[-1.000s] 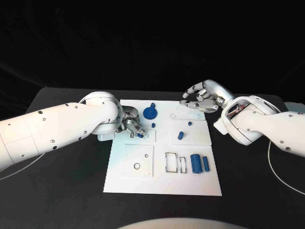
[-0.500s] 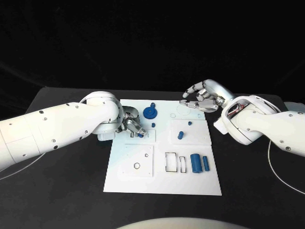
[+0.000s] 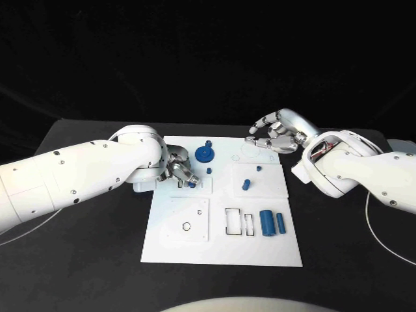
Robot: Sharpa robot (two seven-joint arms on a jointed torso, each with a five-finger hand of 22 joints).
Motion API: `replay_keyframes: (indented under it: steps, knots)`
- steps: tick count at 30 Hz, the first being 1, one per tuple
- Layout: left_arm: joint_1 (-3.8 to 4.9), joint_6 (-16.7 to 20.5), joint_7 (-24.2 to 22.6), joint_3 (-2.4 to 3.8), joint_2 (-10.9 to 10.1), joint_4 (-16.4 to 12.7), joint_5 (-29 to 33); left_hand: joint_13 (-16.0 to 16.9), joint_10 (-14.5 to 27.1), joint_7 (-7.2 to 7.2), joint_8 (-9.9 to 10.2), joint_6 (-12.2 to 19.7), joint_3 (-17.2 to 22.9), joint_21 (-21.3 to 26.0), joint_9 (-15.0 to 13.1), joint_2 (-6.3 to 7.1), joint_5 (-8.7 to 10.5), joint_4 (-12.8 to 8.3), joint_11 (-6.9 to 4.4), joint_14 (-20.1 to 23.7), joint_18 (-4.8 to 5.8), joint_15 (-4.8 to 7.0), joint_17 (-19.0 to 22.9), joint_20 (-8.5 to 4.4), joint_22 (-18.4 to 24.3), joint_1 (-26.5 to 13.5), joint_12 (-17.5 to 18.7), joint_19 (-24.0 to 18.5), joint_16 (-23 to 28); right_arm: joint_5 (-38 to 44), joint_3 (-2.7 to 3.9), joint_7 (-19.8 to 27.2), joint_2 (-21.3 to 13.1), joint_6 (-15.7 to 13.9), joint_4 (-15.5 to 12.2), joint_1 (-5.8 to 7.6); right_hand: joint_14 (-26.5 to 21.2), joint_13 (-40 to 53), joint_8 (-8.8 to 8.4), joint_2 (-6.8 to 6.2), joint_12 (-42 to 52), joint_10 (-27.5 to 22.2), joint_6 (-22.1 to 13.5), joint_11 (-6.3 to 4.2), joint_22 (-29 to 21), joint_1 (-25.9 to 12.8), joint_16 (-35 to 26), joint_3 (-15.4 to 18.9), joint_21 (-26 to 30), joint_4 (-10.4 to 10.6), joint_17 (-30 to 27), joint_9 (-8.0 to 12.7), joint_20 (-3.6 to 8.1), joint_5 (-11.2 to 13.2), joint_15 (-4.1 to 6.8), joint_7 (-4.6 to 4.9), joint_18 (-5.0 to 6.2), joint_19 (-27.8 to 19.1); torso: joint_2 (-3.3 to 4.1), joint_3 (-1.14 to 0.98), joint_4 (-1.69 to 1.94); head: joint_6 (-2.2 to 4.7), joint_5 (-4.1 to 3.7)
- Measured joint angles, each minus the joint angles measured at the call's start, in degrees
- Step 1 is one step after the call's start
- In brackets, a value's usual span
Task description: Assemble the parts on the task board
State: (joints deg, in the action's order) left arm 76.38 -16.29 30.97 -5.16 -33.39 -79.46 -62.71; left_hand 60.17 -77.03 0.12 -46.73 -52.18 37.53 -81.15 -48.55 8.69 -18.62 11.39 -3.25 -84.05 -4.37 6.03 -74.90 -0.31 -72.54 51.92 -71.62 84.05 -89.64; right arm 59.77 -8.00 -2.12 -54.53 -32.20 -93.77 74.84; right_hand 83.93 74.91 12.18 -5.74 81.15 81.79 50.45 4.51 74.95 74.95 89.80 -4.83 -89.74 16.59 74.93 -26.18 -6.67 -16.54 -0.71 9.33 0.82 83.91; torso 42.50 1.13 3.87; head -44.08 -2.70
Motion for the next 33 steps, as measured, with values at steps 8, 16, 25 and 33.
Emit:
replay_keyframes:
  steps: [8,16,25,33]
  knots:
    - [-0.01,-0.01,-0.05,0.0,0.0,0.19,0.09,0.12,-0.02,-0.05,0.0,-0.05,-1.04,0.0,0.06,0.23,0.0,0.71,-0.02,0.0,0.01,0.0,0.0,0.0,-0.15,-0.23,0.0,0.0,0.0,0.02,0.0,0.0,-0.03,0.0,-0.01,0.0,0.0,0.0,0.0,-0.23,0.0,0.0,0.0,0.0,-0.01,-0.22,0.0,0.0,0.0,0.0,-0.01,0.01,0.0,0.24,0.0,0.0,0.0,0.0,0.02,0.02,0.02,-0.05,-0.04]
    - [-0.02,-0.01,-0.05,0.0,-0.03,0.31,0.11,0.2,-0.21,-0.05,0.0,-0.05,-2.52,0.0,0.11,0.6,0.2,1.42,-0.21,0.0,0.0,0.0,0.0,0.0,-0.23,-0.59,0.0,0.0,0.0,0.06,0.0,-0.01,-0.08,-0.01,-0.03,0.0,0.0,0.0,0.0,-0.22,0.0,0.0,0.0,0.0,-0.01,-0.22,0.0,0.0,0.0,0.0,-0.01,0.01,0.0,0.24,0.0,0.0,0.0,0.0,0.02,0.02,0.02,-0.21,-0.02]
    - [-0.03,-0.08,-0.07,0.0,-0.07,0.32,0.14,0.29,-0.21,-0.06,0.0,-0.04,-4.1,0.0,0.11,0.82,0.2,1.74,-0.21,0.0,0.0,0.0,0.0,0.0,-0.31,-0.82,-0.23,0.0,0.0,0.1,0.0,-0.02,-0.09,-0.01,-0.04,0.0,0.0,-0.01,0.0,-0.22,0.0,0.0,0.0,0.0,-0.02,-0.22,0.0,0.0,0.0,0.0,-0.02,0.02,0.0,0.24,0.0,0.0,0.0,0.0,0.0,0.0,0.02,-0.28,-0.04]
    - [-0.03,-0.45,-0.09,0.03,-0.25,0.23,0.12,0.25,-0.2,-0.06,0.0,-0.04,-4.82,0.0,0.11,1.59,0.2,1.33,-0.2,0.21,0.01,0.2,0.0,0.0,-0.3,-0.06,-0.23,0.0,0.0,0.13,0.0,-0.02,-0.11,-0.01,-0.04,0.0,0.0,-0.01,0.0,-0.22,0.0,0.0,0.0,0.0,-0.02,-0.22,0.0,0.0,0.0,0.0,-0.02,0.03,0.0,0.24,0.0,0.0,0.0,0.0,-0.01,0.0,0.02,-0.31,-0.02]
